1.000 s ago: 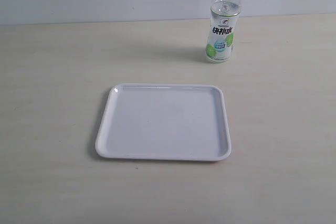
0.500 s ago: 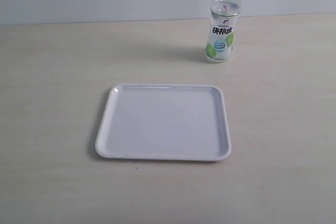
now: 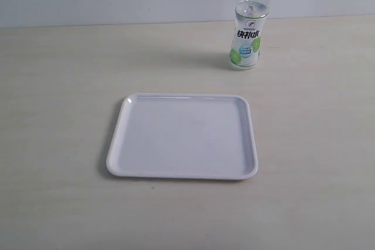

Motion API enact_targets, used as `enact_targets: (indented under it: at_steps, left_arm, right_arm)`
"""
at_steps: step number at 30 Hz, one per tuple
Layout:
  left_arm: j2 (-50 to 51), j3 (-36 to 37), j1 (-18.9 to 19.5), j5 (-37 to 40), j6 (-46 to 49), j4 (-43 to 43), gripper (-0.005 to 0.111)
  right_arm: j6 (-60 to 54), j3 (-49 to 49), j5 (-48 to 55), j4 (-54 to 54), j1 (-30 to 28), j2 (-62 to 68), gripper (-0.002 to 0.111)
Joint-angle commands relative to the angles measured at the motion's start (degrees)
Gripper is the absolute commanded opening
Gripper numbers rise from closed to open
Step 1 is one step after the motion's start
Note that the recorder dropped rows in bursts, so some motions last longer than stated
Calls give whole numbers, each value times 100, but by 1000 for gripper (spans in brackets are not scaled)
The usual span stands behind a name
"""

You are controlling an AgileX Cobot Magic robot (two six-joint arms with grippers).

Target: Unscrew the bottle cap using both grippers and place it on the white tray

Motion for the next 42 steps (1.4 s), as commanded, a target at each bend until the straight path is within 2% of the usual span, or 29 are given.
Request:
enact_targets:
  at_steps: [1, 6, 15, 33, 35, 40, 42]
  left_arm:
    - [-38, 2, 24, -659, -70, -45, 0]
    - [-38, 2, 24, -840, -58, 40, 0]
    - [-38, 2, 24, -501, -58, 126, 0]
    - [-38, 2, 24, -425, -48, 126, 0]
    - [-38, 2, 24, -425, -48, 126, 0]
    - [-38, 2, 24, -425, -48, 126, 0]
    - [-38, 2, 24, -425, -48, 126, 0]
  right_arm:
    - [5, 28, -37, -37, -44, -33, 0]
    - [5, 28, -47, -37, -44, -33, 0]
    - [5, 28, -47, -37, -44, -33, 0]
    - [-9, 28, -357, -37, -44, -33, 0]
    - [-9, 28, -628, 22, -44, -33, 0]
    - [330, 28, -2038, 300, -44, -33, 0]
    - [330, 28, -2236, 310, -44, -33, 0]
